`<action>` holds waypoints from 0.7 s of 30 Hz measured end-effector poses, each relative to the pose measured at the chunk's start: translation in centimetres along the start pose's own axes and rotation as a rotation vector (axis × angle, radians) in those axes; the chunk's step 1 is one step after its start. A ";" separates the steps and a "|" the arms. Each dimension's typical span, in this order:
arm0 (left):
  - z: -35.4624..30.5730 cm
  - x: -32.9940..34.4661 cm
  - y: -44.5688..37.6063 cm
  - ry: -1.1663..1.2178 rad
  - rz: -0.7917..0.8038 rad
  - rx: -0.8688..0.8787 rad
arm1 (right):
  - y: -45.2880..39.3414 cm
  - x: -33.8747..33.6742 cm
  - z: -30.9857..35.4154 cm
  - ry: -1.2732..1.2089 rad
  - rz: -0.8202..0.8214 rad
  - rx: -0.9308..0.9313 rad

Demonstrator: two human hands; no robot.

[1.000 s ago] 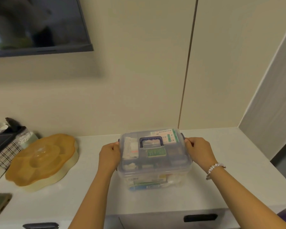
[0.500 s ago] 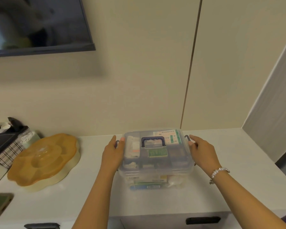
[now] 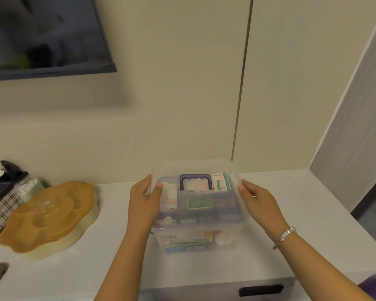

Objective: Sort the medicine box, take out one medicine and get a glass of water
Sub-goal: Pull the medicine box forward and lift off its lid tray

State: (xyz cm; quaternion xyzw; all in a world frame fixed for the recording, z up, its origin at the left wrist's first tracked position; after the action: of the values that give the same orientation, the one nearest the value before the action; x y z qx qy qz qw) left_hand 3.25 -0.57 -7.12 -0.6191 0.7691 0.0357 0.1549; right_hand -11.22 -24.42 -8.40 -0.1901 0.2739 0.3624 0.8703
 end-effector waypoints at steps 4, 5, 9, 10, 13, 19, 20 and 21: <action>-2.2 -0.6 1.1 0.147 -0.094 0.087 | 0.4 -1.4 -0.1 -0.329 -0.086 0.100; -2.8 -0.4 1.3 0.163 -0.088 0.108 | 0.4 -1.9 -0.2 -0.400 -0.101 0.125; -4.8 2.7 1.9 0.156 -0.022 0.122 | 0.4 -4.8 -0.9 -0.578 -0.149 0.184; -5.4 3.9 2.2 0.161 0.003 0.116 | 0.4 -5.8 -1.2 -0.590 -0.168 0.188; -8.1 7.5 2.7 0.212 0.099 0.140 | 0.4 -9.1 -2.4 -0.664 -0.226 0.187; -13.4 14.8 3.3 0.216 0.230 0.165 | 1.3 -14.7 -6.2 -0.954 -0.231 0.224; -13.9 16.1 3.5 0.206 0.248 0.153 | 1.5 -15.2 -6.8 -0.997 -0.224 0.224; -14.3 17.2 3.7 0.204 0.266 0.141 | 1.6 -15.7 -7.4 -1.033 -0.219 0.224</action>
State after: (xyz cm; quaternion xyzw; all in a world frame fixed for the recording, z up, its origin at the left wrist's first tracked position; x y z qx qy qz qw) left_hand -6.25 -19.49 1.13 -0.4999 0.8565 -0.0613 0.1128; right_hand -24.10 -35.56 -4.77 0.0794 -0.1741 0.2844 0.9394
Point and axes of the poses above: each hand's wrist, its own y-axis away from the middle knuckle, its own x-axis out of the palm, z = x × y, the point moved 6 cm from there along -y, towards the middle knuckle, and after that the axes turned 6 degrees about y, right-handed, at the moved point
